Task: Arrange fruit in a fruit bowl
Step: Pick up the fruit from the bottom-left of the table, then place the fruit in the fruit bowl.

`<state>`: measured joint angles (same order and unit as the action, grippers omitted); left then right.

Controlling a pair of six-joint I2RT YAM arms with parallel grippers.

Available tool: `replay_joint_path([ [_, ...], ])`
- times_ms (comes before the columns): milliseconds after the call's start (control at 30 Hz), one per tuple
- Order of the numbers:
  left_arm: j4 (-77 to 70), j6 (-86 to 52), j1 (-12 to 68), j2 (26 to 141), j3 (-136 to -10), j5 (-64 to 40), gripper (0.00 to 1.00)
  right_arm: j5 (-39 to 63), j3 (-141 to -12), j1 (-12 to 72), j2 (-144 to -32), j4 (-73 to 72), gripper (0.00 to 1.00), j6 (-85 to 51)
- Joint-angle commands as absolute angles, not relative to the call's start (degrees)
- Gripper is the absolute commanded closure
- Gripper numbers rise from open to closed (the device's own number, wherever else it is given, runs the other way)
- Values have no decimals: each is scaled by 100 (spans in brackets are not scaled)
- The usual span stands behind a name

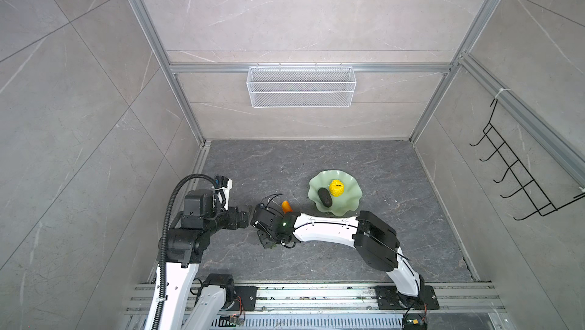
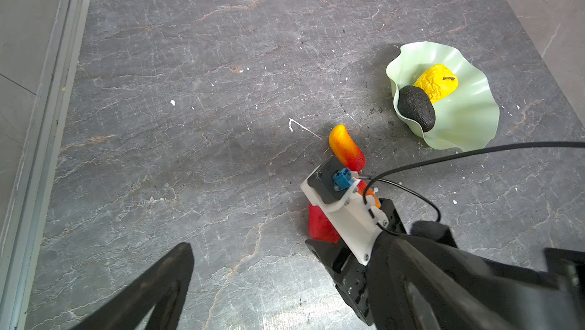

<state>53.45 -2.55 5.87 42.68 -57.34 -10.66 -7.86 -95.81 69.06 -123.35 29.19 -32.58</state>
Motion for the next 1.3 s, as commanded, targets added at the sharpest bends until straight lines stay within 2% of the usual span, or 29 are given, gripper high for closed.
replay_joint_path([
  [0, 5581, -215, 580, 4403, -6047, -1333, 0, -1044, -9509, 6927, -11311, 3182, 62, -3096],
  [200, 5641, -384, 580, 4300, -6331, -1283, 0, -1636, -8865, 6607, -9826, 3944, 62, -2931],
  [433, 5836, -606, 580, 4538, -6654, -1131, 0, -1192, -8416, 4928, -8476, 5026, 62, -2525],
  [633, 5589, -678, 580, 4474, -6470, -1004, 0, -478, -8245, 3533, -8622, 5206, 61, -1359],
  [767, 5683, -663, 580, 4664, -6677, -1030, 0, 158, -8167, 2865, -8909, 5130, 61, -1094],
  [1000, 5825, -624, 580, 4722, -6716, -1127, 0, 712, -8071, 2644, -9663, 4965, 61, -868],
  [1267, 5914, -530, 584, 4798, -6814, -1078, 0, 782, -7946, 2636, -9977, 4567, 61, -1240],
])
